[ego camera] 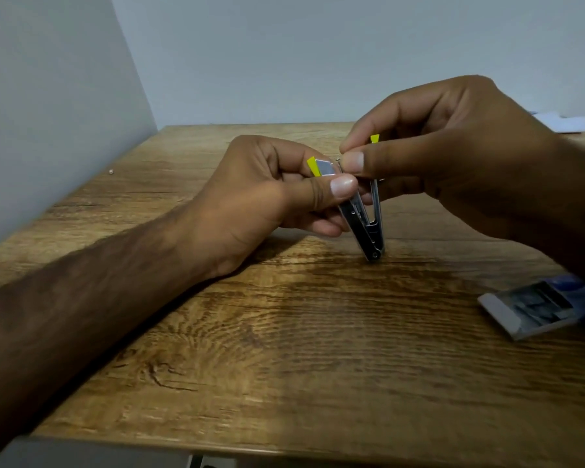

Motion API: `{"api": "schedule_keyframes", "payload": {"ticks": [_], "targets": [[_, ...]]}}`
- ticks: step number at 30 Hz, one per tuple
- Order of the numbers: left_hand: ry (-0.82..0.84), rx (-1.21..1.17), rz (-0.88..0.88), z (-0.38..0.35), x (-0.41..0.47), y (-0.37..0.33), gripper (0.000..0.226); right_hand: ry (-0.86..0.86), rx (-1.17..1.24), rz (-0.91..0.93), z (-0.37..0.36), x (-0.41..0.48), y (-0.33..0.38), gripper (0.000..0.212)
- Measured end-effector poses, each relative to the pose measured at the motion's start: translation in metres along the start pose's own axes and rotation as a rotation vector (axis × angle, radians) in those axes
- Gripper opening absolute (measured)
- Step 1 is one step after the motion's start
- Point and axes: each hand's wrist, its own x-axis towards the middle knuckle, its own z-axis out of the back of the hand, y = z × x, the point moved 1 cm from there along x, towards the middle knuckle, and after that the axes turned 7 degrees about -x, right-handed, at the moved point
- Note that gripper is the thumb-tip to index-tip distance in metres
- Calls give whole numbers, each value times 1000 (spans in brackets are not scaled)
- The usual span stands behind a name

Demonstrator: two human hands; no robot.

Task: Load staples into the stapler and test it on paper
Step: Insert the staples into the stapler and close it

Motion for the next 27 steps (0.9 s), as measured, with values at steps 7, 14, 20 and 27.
{"api": "schedule_keyframes", "payload": {"ticks": [7, 14, 20, 27], "targets": [[-13, -20, 26, -3, -1, 1, 16, 19, -20, -20, -2, -1, 4, 8], [-45, -66, 59, -1, 3, -3, 29, -7, 78, -123, 2, 2, 3, 39], [-161, -175, 69, 7, 5, -5, 35, 39, 32, -116, 1, 0, 1, 46], [-196, -156, 112, 7, 5, 0, 32, -26, -430, 103, -17, -5, 2, 55]]}}
